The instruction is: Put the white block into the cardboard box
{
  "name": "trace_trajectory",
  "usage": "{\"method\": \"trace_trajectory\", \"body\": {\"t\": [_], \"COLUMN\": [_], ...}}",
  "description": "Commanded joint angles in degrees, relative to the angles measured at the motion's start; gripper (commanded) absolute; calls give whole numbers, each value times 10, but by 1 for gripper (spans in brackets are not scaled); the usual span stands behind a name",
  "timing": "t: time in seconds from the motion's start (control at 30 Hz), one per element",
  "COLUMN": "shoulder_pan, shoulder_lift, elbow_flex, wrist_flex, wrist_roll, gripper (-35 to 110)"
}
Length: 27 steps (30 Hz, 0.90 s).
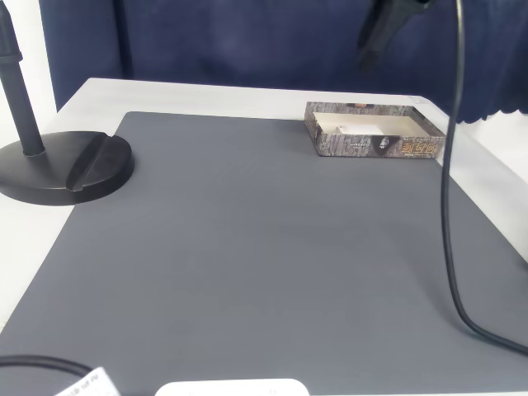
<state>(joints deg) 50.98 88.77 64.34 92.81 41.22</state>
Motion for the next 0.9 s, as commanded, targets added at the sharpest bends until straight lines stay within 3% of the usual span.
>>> {"method": "trace_trajectory", "body": {"t": [0.0,0.2,0.53,0.67,0.87], "shoulder_pan": [-56,-158,-275,-309,-354], "shoulder_lift": [102,185,286,314,360], "elbow_flex": [62,185,315,357,397], "wrist_flex": [-11,-74,-75,-69,-42], "wrist_roll": [-63,-134,-275,-289,-320], "gripper": [19,17,6,-2,-2]}}
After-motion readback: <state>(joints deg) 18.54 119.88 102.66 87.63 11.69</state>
